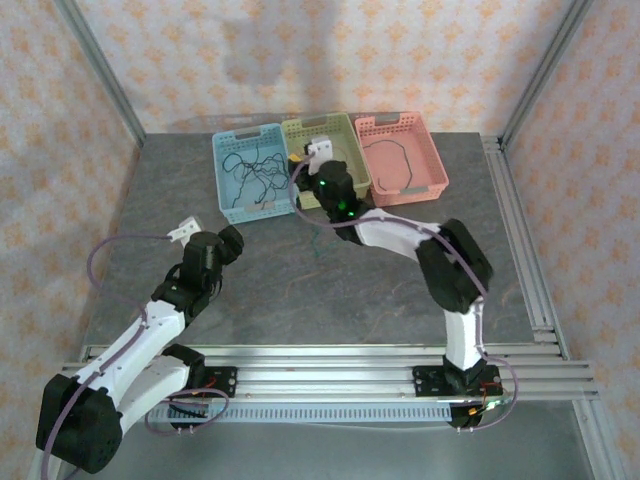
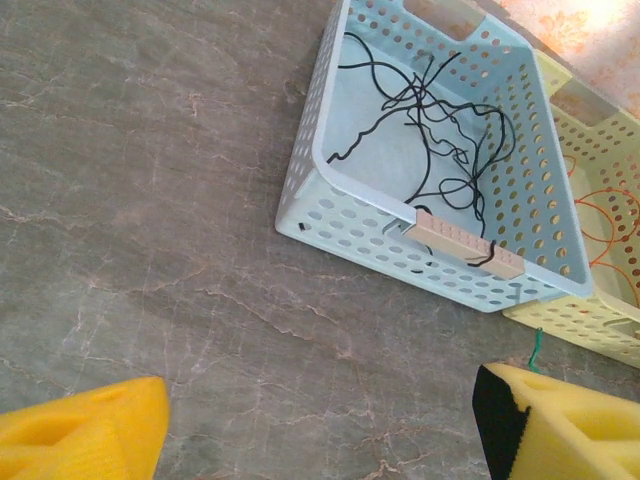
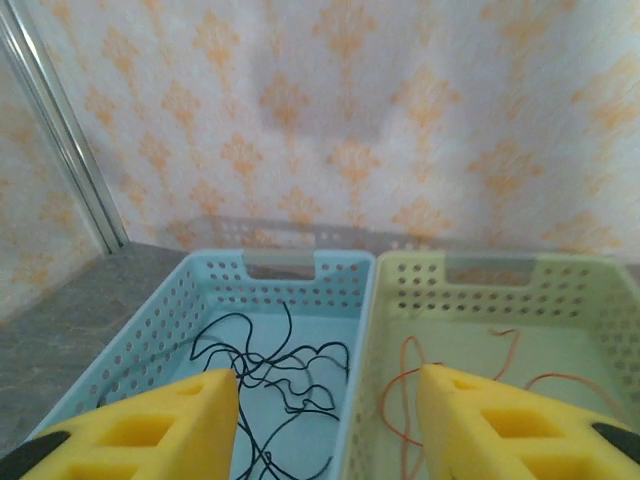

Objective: Untangle the cables

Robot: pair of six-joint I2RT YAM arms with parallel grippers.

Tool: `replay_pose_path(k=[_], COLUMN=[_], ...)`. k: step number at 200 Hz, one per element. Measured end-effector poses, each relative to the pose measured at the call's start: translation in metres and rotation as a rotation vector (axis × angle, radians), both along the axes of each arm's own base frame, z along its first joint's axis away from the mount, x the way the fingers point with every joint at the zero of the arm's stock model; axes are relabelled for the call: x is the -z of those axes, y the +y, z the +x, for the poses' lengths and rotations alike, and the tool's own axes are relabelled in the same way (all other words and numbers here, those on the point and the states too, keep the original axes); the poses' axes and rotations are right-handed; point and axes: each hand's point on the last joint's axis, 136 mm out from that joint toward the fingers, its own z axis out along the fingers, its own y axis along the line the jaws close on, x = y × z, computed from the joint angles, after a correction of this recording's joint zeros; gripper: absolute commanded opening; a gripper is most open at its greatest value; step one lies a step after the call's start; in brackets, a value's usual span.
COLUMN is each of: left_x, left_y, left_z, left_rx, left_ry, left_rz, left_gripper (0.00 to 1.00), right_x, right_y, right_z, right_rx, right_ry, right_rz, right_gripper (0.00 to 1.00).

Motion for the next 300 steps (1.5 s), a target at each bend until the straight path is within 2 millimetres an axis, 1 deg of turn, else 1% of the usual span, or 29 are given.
replay_pose_path(k=[12, 17, 25, 39, 54, 74, 94, 110, 128, 180, 234, 269, 300], left_x=[0.000, 0.000, 0.000, 0.000, 0.000, 0.000, 0.000, 0.000, 0.000, 0.000, 0.000, 0.000, 0.000], left_y=[0.001, 0.001, 0.001, 0.001, 0.001, 0.001, 0.001, 0.001, 0.001, 0.001, 0.001, 0.001, 0.001], left_z=[0.000, 0.000, 0.000, 0.000, 0.000, 0.000, 0.000, 0.000, 0.000, 0.000, 0.000, 0.000, 0.000], left_rx=[-0.002, -0.003, -0.004, -0.004, -0.003, -0.004, -0.004, -0.003, -0.004, -0.003, -0.003, -0.003, -0.003], left_ry=[0.000, 0.000, 0.000, 0.000, 0.000, 0.000, 0.000, 0.000, 0.000, 0.000, 0.000, 0.000, 0.000], left_rz=[0.000, 0.000, 0.000, 0.000, 0.000, 0.000, 0.000, 0.000, 0.000, 0.000, 0.000, 0.000, 0.000], left_gripper=[0.81, 0.81, 0.81, 0.81, 0.81, 0.81, 0.81, 0.81, 0.81, 0.81, 0.81, 0.81, 0.81], right_x=[-0.004, -0.002, 0.008, 0.036, 0.078, 0.124, 0.154, 0.169, 0.174, 0.153, 0.151, 0.160, 0.180], right_y=[-0.008, -0.010, -0.010, -0.009, -0.007, -0.002, 0.003, 0.004, 0.006, 0.017, 0.021, 0.023, 0.023], right_z=[-0.014, -0.019, -0.026, -0.037, -0.049, -0.061, -0.065, -0.067, -0.065, -0.054, -0.047, -0.046, -0.044], right_rx=[-0.017, -0.028, -0.052, -0.097, -0.150, -0.200, -0.230, -0.244, -0.247, -0.258, -0.240, -0.228, -0.204], right_ry=[-0.012, -0.011, 0.001, 0.044, 0.104, 0.170, 0.212, 0.234, 0.242, 0.201, 0.268, 0.325, 0.377], right_rz=[0.007, 0.008, -0.001, -0.038, -0.105, -0.177, -0.222, -0.249, -0.268, -0.269, -0.318, -0.386, -0.467], right_gripper=[0.49, 0.49, 0.49, 0.50, 0.51, 0.52, 0.54, 0.55, 0.57, 0.58, 0.58, 0.60, 0.61])
